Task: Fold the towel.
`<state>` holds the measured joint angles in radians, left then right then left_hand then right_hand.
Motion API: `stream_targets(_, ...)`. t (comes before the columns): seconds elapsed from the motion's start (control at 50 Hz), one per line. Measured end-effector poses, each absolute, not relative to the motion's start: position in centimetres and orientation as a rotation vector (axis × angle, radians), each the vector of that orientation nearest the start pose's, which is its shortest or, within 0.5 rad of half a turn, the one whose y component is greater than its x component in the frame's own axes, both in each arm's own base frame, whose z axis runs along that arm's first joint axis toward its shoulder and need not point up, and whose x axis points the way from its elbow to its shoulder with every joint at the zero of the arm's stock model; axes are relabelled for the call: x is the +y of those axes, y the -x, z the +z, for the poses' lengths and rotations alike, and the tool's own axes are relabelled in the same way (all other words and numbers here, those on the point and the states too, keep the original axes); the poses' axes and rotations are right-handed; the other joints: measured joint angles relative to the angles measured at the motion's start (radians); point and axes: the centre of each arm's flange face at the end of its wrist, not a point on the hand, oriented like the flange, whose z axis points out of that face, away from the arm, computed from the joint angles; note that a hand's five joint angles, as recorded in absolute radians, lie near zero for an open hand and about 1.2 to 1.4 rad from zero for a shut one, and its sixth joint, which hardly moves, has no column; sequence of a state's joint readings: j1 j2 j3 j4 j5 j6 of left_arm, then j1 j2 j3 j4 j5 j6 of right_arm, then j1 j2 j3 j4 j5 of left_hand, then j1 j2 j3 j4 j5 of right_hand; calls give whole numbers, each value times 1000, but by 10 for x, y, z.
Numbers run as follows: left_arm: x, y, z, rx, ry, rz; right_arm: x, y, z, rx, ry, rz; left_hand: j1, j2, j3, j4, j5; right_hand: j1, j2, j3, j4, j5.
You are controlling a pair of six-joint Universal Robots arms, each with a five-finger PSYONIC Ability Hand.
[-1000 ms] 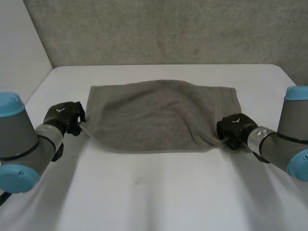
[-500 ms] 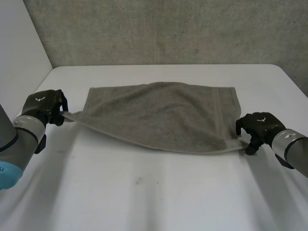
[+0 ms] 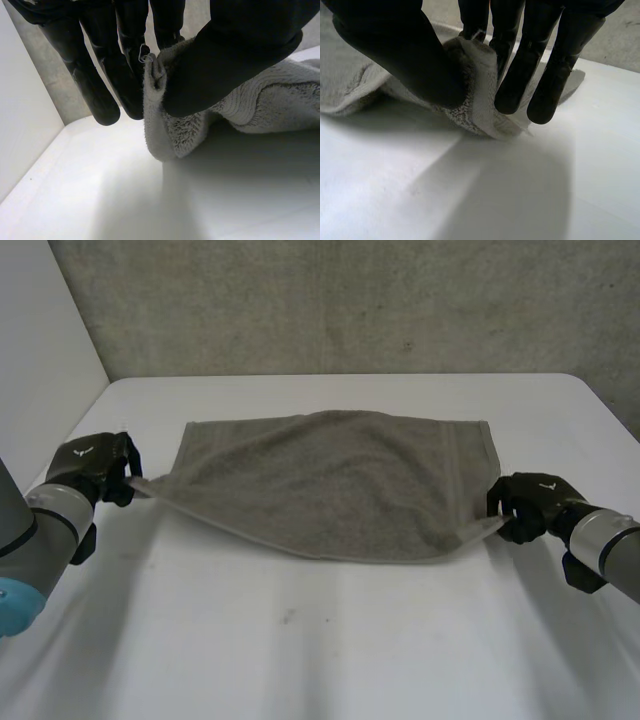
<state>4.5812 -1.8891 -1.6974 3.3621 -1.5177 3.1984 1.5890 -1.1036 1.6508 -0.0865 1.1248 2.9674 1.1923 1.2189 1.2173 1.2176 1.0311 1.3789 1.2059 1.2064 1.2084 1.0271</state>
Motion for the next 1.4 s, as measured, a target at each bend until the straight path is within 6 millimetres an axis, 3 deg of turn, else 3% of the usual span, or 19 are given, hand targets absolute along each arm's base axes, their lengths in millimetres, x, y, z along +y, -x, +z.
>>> stream_targets(0.22,-297,177,185,2599,-349,-1847,-328,-160,179,2338,666,-1642,0,0,0,0,0,9,5,8,8,7)
stream_targets(0.28,-274,173,181,2626,-473,-1683,-315,-147,199,2423,950,-1666,0,0,0,0,0,10,7,8,9,8)
stream_targets(0.38,-255,169,183,2603,-583,-1588,-300,-139,213,2477,1171,-1628,0,0,0,0,0,10,7,8,9,8)
stream_targets(0.4,-244,167,187,2575,-640,-1556,-291,-136,223,2493,1258,-1611,0,0,0,0,0,10,7,8,9,9)
stream_targets(0.6,-203,161,213,2479,-755,-1552,-258,-136,264,2489,1377,-1626,0,0,0,0,0,11,8,8,9,9)
stream_targets(0.72,-199,161,218,2462,-768,-1573,-256,-137,270,2463,1443,-1663,-1,0,0,0,0,11,8,8,9,9)
stream_targets(0.76,-204,162,218,2459,-771,-1581,-261,-136,268,2458,1449,-1671,-1,0,0,0,0,11,8,8,9,9)
stream_targets(0.9,-254,172,207,2436,-779,-1647,-313,-142,241,2423,1345,-1737,-1,0,0,0,0,13,8,9,9,10)
stream_targets(1.04,-322,188,188,2434,-749,-1716,-369,-171,216,2318,1166,-1843,-1,0,0,0,0,14,8,9,9,10)
stream_targets(1.2,-380,205,170,2456,-666,-1810,-413,-198,199,2218,1048,-2022,-1,0,0,0,0,14,8,9,9,11)
stream_targets(1.4,-427,214,154,2402,-576,-1884,-456,-209,172,2183,1002,-2198,-1,0,0,0,2,14,8,9,9,10)
